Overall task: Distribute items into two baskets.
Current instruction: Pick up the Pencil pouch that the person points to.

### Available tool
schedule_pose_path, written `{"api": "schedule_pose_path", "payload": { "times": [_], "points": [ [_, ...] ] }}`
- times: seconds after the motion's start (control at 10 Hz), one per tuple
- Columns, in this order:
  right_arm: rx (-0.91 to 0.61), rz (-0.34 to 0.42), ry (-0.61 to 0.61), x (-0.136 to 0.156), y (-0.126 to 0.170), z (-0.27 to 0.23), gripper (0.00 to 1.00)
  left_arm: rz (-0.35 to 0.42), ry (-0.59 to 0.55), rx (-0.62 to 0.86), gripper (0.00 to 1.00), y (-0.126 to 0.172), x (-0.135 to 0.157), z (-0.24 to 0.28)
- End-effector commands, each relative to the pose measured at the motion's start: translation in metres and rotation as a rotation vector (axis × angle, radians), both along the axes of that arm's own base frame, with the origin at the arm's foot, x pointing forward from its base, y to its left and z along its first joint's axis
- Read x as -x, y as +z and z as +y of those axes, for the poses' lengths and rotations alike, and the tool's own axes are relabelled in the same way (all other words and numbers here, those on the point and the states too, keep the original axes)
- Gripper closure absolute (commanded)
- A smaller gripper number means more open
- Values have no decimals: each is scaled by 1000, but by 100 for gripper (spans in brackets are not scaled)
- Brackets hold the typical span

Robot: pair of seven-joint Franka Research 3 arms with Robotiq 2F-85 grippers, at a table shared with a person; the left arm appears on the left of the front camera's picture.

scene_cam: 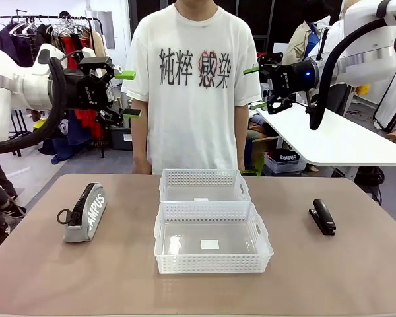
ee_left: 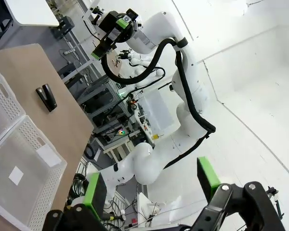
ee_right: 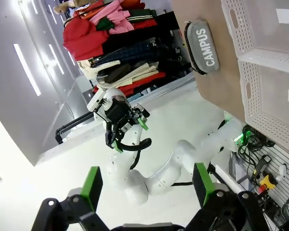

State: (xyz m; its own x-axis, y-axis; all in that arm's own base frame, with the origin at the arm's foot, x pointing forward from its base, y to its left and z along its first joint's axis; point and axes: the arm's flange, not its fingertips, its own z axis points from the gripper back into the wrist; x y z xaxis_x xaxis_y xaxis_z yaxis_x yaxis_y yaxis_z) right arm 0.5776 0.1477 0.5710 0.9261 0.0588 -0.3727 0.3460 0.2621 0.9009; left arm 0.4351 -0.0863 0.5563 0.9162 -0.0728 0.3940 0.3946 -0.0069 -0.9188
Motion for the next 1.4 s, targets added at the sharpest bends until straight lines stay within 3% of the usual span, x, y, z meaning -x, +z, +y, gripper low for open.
{"api": "schedule_pose_path", "payload": {
  "times": [0.0, 0.3, 0.6, 1.0, 1.3],
  "points": [
    [-15, -84, 68, 11, 7, 6, 0, 41, 10, 36, 0, 2, -4, 3],
    [-89, -242, 191, 43, 24, 6, 0, 135, 10, 93, 0, 8, -14, 7],
    [-102, -377, 167, 64, 37, -19, 0, 177, -4, 75, 0, 21, -27, 7],
    [-133, -429, 69, 58, 31, -51, 0, 233, -98, -23, 0, 33, -37, 1],
    [-136, -443, 57, 67, 25, -64, 0, 260, -62, -25, 0, 37, -43, 0]
  ]
}}
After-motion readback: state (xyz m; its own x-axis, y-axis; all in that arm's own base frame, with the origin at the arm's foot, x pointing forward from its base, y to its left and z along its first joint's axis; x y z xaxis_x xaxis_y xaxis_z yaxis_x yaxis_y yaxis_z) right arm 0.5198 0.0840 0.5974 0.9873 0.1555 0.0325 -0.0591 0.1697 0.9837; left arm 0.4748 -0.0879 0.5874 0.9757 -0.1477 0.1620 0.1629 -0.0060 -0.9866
